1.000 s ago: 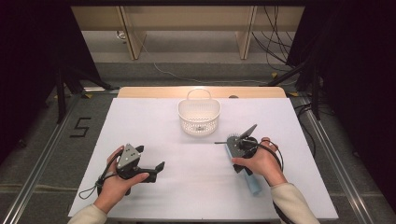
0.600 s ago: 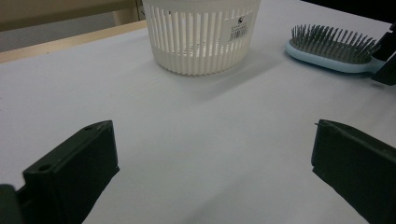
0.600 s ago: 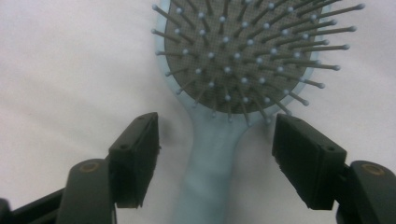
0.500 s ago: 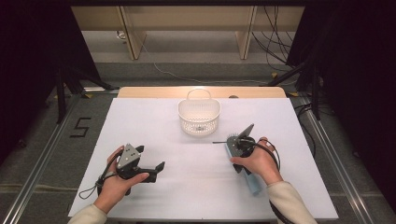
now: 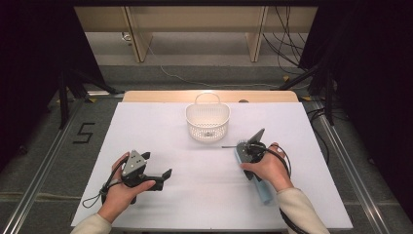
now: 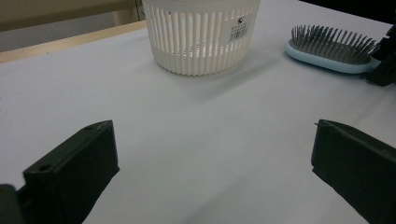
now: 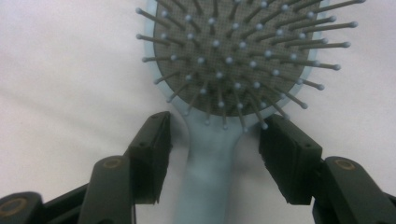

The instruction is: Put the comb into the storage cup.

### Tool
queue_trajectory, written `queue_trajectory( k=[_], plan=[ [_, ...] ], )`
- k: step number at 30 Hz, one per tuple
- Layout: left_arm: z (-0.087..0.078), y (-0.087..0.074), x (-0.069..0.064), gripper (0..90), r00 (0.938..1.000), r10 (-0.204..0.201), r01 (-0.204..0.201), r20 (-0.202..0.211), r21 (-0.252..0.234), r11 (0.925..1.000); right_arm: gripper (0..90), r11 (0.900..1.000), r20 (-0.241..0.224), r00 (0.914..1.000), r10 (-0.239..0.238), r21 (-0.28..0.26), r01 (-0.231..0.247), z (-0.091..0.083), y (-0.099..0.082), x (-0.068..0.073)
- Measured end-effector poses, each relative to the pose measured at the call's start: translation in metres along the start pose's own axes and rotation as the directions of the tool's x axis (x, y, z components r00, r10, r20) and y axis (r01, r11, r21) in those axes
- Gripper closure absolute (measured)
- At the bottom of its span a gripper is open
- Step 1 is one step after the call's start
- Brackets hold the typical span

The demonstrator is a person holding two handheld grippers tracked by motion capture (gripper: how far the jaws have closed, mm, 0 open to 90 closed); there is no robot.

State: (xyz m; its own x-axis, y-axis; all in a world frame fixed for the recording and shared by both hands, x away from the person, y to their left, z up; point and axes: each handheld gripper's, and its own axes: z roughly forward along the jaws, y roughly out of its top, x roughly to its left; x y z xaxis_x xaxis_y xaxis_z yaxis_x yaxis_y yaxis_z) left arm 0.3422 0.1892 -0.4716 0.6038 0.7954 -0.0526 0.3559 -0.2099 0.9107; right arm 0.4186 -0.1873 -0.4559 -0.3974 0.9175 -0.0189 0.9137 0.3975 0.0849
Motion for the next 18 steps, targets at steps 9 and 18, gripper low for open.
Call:
queue_trajectory(
  k=[9, 18],
  plan=[
    [-0.0002, 0.0000, 0.0000, 0.0, 1.0000, 0.000, 0.000, 0.001, 0.000, 1.0000, 50.4, 0.9995, 0.017, 0.9995, 0.026, 0.017, -0.027, -0.0002, 0.0028, 0.0033],
    [-0.0002, 0.0000, 0.0000, 0.1, 1.0000, 0.001, -0.001, 0.002, -0.001, 1.0000, 54.0, 0.9983, 0.017, 0.9986, 0.050, 0.030, -0.050, -0.0005, 0.0044, 0.0043]
  ],
)
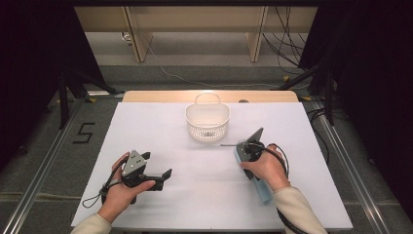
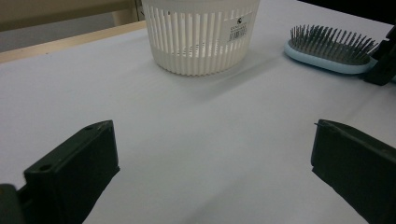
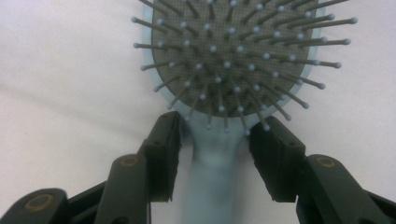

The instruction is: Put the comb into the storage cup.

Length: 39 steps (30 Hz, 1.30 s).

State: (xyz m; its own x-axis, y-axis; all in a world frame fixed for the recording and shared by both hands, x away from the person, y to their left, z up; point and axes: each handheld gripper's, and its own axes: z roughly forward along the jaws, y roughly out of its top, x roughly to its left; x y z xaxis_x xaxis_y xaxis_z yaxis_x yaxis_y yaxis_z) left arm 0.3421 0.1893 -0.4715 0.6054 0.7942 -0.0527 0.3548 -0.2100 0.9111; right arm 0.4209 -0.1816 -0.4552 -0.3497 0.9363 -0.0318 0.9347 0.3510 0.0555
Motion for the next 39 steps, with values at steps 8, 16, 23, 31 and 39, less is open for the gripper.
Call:
queue_trajectory(
  k=[8, 16, 23, 31, 39],
  plan=[
    [0.0000, -0.0001, -0.0002, 0.2, 1.0000, -0.001, 0.001, 0.001, 0.000, 1.0000, 58.5, 0.9998, -0.003, 0.9999, 0.017, 0.009, -0.017, -0.0004, 0.0009, -0.0013],
    [-0.0001, 0.0000, 0.0000, 0.2, 1.0000, -0.002, 0.002, 0.001, 0.000, 1.0000, 61.0, 0.9989, 0.002, 0.9994, 0.036, 0.029, -0.036, 0.0000, 0.0031, 0.0002],
    [-0.0001, 0.0000, 0.0000, 0.3, 1.0000, -0.001, 0.001, 0.000, -0.001, 1.0000, 64.1, 0.9981, 0.001, 0.9990, 0.045, 0.043, -0.045, 0.0002, 0.0047, 0.0003],
    [-0.0003, 0.0002, -0.0003, 0.5, 1.0000, -0.001, 0.001, 0.001, -0.002, 1.0000, 67.6, 0.9975, -0.001, 0.9986, 0.053, 0.046, -0.053, -0.0001, 0.0044, 0.0013],
    [0.0000, -0.0002, -0.0002, 0.5, 1.0000, -0.001, 0.001, 0.003, 0.000, 1.0000, 69.0, 0.9973, -0.005, 0.9984, 0.056, 0.047, -0.056, -0.0001, 0.0044, 0.0008]
  ],
)
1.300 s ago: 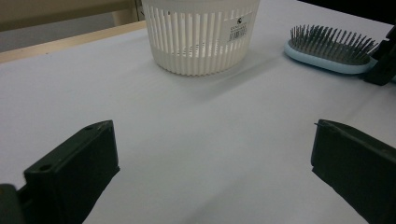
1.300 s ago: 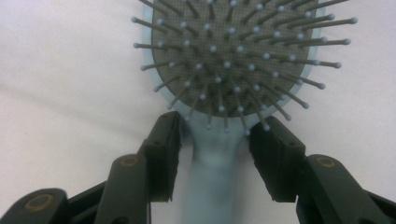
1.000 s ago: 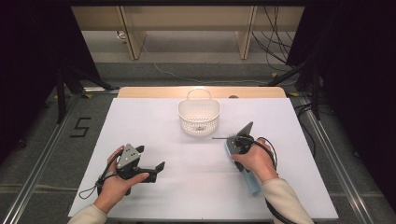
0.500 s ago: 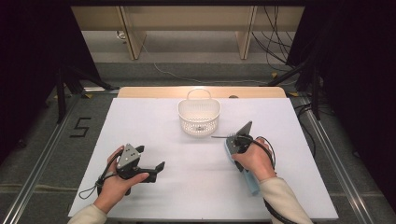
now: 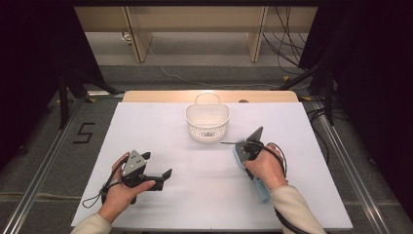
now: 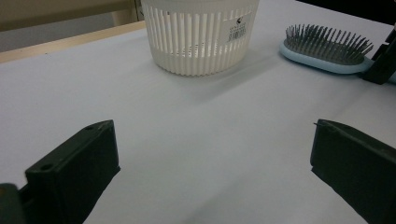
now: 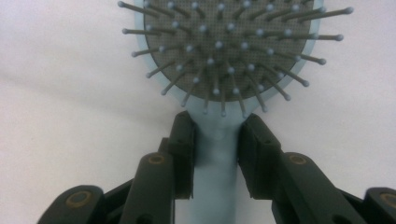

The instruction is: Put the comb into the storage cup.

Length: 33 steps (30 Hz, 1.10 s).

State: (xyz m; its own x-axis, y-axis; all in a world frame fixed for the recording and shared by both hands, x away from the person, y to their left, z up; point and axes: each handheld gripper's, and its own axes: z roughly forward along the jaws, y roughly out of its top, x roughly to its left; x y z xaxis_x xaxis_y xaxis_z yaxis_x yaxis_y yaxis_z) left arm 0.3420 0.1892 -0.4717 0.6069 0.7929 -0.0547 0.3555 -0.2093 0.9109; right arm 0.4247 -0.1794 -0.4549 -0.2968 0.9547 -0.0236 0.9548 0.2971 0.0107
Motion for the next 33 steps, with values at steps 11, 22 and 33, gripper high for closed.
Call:
queue_trajectory(
  k=[11, 22, 33],
  plan=[
    [0.0003, -0.0006, 0.0005, 0.5, 1.0000, -0.002, 0.002, -0.001, 0.002, 1.0000, 70.2, 1.0000, -0.017, 0.9998, 0.006, 0.003, -0.006, -0.0002, 0.0005, -0.0029],
    [0.0001, -0.0006, 0.0005, 0.5, 1.0000, -0.003, 0.003, -0.003, 0.002, 1.0000, 70.4, 0.9999, -0.030, 0.9995, 0.009, -0.007, -0.010, -0.0005, -0.0009, -0.0047],
    [-0.0002, -0.0007, 0.0008, 0.5, 1.0000, -0.005, 0.005, -0.004, 0.001, 1.0000, 70.5, 0.9997, -0.054, 0.9985, 0.013, -0.021, -0.015, -0.0009, -0.0030, -0.0082]
  ],
)
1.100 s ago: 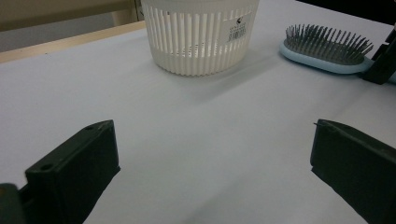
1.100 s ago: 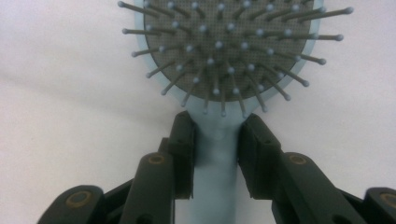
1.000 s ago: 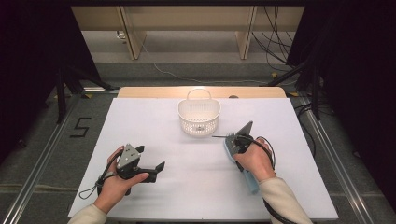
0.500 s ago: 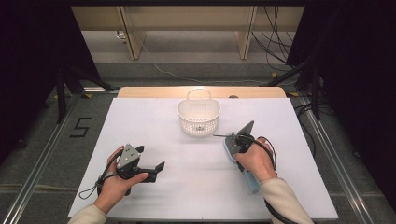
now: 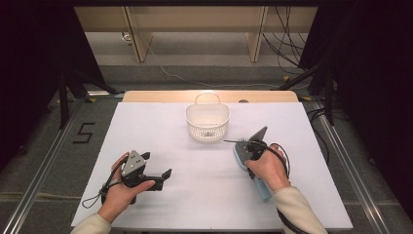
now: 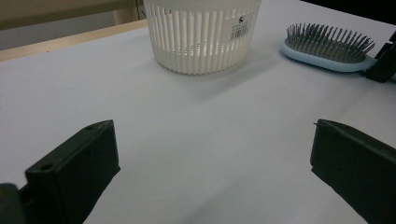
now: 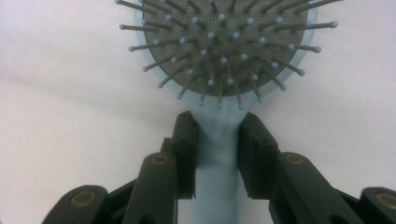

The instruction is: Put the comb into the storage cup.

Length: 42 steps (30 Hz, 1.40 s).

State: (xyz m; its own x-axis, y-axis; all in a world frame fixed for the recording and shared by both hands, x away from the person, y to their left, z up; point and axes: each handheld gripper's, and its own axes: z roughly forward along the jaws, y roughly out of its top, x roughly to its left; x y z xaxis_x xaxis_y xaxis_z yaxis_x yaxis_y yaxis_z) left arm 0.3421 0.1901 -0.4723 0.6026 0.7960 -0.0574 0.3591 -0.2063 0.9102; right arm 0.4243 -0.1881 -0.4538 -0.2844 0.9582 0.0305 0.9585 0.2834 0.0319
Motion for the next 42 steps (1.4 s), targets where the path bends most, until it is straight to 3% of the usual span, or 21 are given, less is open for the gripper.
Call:
queue_trajectory(
  k=[18, 30, 42],
  plan=[
    [0.000, 0.000, 0.001, 0.6, 1.0000, -0.003, 0.003, -0.002, 0.000, 1.0000, 70.6, 0.9998, -0.036, 0.9993, 0.008, -0.017, -0.008, -0.001, -0.003, -0.005],
    [0.000, 0.000, 0.001, 0.6, 1.0000, -0.005, 0.005, -0.002, -0.002, 1.0000, 70.5, 0.9981, -0.044, 0.9990, 0.008, -0.060, -0.011, -0.007, -0.002, -0.005],
    [-0.001, 0.000, 0.001, 0.6, 1.0000, -0.005, 0.005, -0.005, -0.003, 1.0000, 70.6, 0.9862, -0.061, 0.9981, 0.003, -0.165, -0.013, -0.017, -0.004, -0.009]
  ],
)
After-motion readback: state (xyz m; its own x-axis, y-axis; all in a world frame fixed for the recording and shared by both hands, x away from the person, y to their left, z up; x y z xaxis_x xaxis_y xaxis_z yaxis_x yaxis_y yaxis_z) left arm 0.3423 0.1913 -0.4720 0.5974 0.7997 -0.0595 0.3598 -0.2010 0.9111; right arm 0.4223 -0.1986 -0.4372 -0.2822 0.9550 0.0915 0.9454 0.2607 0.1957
